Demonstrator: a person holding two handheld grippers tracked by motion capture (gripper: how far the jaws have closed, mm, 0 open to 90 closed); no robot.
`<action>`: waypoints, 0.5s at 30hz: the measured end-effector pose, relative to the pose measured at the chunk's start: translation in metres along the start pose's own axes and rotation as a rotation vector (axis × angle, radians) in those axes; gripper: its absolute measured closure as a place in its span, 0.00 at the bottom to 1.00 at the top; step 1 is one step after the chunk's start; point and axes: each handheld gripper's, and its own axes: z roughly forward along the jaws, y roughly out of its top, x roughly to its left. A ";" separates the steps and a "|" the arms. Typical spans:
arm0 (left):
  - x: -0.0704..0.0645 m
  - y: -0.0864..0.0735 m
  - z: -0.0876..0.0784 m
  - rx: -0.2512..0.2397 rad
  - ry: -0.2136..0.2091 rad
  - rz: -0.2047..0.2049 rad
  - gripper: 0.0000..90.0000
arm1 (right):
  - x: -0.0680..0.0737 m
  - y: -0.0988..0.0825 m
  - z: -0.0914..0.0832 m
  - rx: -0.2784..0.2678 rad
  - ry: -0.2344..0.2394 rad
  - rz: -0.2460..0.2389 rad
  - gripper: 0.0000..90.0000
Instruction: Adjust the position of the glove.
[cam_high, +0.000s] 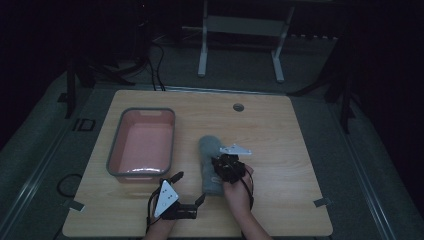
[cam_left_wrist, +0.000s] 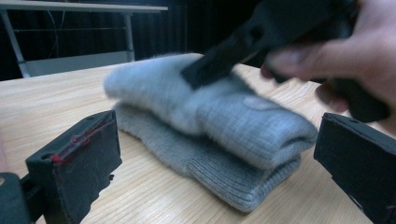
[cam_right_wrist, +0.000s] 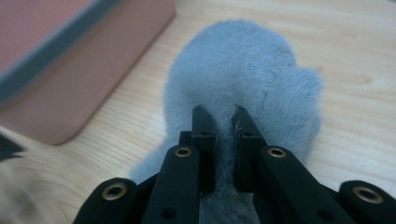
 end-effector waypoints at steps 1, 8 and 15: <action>0.000 0.000 0.000 -0.001 0.000 0.000 0.01 | 0.000 -0.002 0.005 0.010 -0.007 0.005 0.92; 0.000 0.000 0.001 0.002 -0.003 0.002 0.01 | -0.003 -0.014 0.020 0.043 0.014 0.023 0.86; 0.000 0.006 -0.003 -0.009 -0.005 -0.023 0.01 | -0.015 0.001 -0.005 -0.029 0.099 -0.039 0.55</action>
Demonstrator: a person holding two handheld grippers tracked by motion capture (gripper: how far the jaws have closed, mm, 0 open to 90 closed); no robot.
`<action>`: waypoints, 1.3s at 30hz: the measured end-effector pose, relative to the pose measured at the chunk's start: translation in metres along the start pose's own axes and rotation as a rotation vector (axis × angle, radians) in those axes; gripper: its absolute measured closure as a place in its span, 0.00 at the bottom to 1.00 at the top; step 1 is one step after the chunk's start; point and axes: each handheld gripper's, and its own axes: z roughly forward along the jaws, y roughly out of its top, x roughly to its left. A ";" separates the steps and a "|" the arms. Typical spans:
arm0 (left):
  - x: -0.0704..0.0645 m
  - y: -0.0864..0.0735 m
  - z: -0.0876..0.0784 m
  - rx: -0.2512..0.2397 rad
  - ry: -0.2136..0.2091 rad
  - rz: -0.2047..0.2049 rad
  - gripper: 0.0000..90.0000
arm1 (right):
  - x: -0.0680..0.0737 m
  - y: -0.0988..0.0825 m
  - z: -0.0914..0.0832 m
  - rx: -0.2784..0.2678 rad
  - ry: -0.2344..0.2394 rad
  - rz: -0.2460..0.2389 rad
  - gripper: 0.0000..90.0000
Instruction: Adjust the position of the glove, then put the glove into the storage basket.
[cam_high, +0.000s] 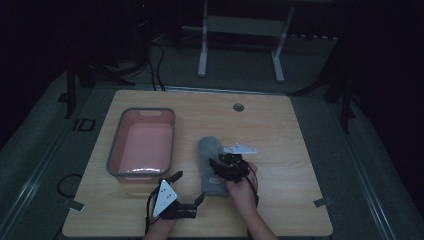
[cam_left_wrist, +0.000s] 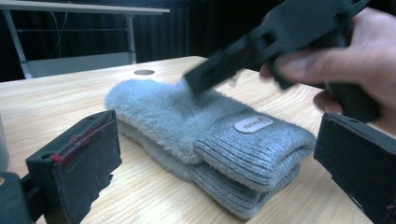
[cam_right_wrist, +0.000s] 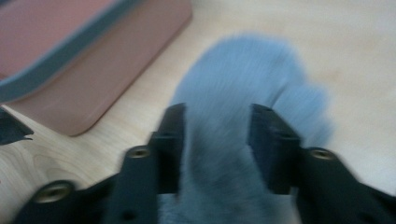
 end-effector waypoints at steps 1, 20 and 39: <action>-0.001 0.003 0.000 0.004 -0.012 -0.007 0.01 | -0.003 0.002 -0.006 -0.036 -0.007 -0.044 0.48; 0.014 0.066 0.069 0.479 0.042 -0.093 0.14 | -0.047 -0.010 -0.024 0.082 0.043 -0.039 0.50; 0.046 0.029 0.108 0.679 -0.034 -0.306 0.27 | -0.066 -0.023 0.028 0.287 0.207 0.023 0.58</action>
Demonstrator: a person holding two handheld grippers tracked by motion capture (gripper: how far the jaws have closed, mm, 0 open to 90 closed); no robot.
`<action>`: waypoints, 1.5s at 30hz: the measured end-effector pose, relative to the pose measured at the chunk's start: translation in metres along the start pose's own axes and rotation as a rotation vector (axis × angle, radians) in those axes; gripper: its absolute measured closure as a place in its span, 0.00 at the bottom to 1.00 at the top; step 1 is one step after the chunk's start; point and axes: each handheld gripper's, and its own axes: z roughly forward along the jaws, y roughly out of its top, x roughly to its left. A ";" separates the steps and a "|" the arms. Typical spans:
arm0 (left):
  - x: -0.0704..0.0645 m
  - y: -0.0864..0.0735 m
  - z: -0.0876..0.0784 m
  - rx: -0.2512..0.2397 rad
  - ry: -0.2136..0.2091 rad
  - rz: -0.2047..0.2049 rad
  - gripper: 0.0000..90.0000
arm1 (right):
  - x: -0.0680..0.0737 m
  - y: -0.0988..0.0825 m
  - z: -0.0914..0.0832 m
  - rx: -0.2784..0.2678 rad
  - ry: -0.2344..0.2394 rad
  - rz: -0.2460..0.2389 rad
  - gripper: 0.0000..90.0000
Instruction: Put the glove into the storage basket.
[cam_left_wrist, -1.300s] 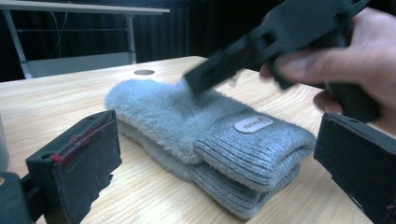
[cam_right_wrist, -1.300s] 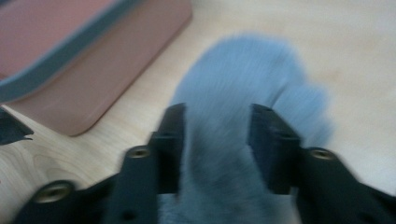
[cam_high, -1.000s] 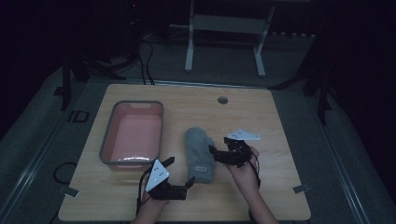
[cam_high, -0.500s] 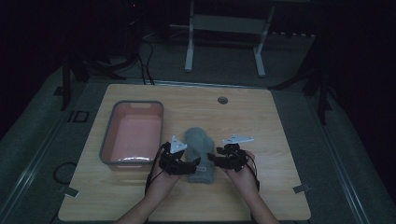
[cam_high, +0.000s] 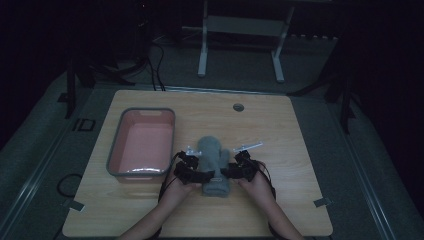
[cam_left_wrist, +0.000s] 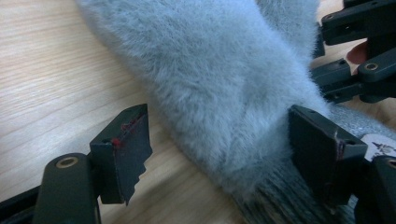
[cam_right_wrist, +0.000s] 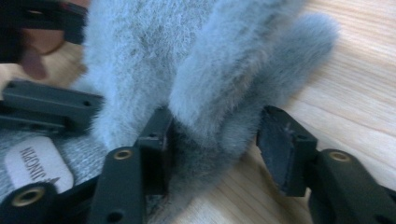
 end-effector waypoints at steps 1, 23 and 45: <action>0.002 0.000 0.002 0.003 -0.015 -0.011 0.27 | -0.001 0.000 0.001 0.000 0.021 0.005 0.61; -0.009 0.019 -0.024 -0.056 -0.146 0.083 0.86 | 0.019 0.001 -0.027 -0.133 0.007 -0.056 0.90; 0.003 0.077 -0.113 -0.146 -0.148 0.162 0.85 | 0.067 0.076 -0.076 -0.271 0.006 -0.165 0.90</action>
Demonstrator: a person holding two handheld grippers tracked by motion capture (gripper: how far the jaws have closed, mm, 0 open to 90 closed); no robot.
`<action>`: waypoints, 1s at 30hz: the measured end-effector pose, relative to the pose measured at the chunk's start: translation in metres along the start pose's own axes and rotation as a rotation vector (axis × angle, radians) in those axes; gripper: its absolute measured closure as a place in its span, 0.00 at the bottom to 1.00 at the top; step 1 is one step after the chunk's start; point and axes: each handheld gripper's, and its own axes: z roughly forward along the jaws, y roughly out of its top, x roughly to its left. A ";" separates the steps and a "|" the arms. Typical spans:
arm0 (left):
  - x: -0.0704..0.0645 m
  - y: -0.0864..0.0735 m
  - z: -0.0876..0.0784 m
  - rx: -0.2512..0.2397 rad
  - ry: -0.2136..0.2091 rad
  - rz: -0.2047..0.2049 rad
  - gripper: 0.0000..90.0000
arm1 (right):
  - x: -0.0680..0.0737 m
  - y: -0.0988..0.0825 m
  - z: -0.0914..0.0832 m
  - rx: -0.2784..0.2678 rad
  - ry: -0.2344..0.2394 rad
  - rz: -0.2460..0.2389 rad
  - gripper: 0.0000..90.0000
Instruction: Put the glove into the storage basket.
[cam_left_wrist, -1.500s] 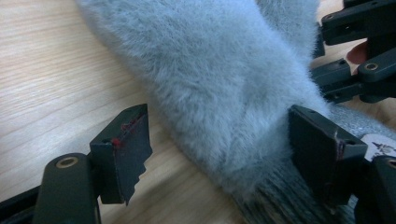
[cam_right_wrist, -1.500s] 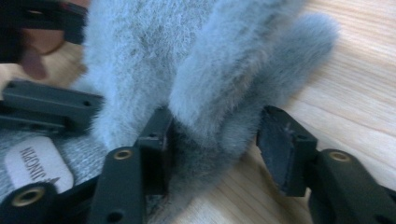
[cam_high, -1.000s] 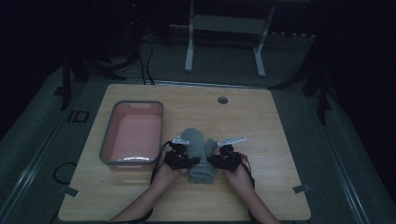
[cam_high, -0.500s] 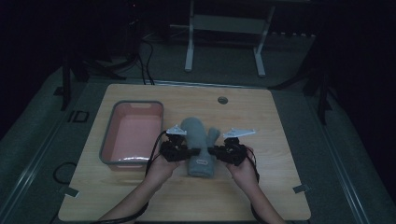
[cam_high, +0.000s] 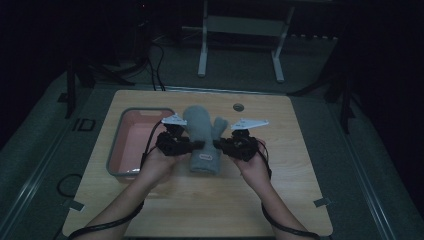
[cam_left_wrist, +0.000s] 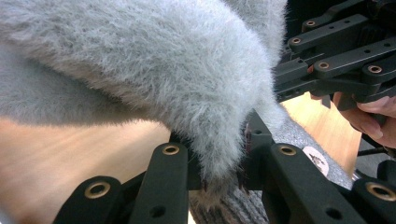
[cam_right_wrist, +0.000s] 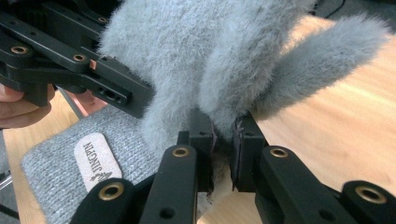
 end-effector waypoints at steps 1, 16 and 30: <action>0.000 0.000 0.000 0.000 0.000 0.000 0.85 | 0.002 0.005 0.002 -0.002 0.001 -0.008 0.90; 0.043 0.004 -0.078 -0.031 0.112 0.006 0.85 | 0.042 0.065 0.052 -0.013 0.072 -0.069 0.91; 0.103 -0.041 -0.098 0.062 0.179 -0.081 0.85 | 0.075 0.072 0.136 0.095 0.119 -0.061 0.91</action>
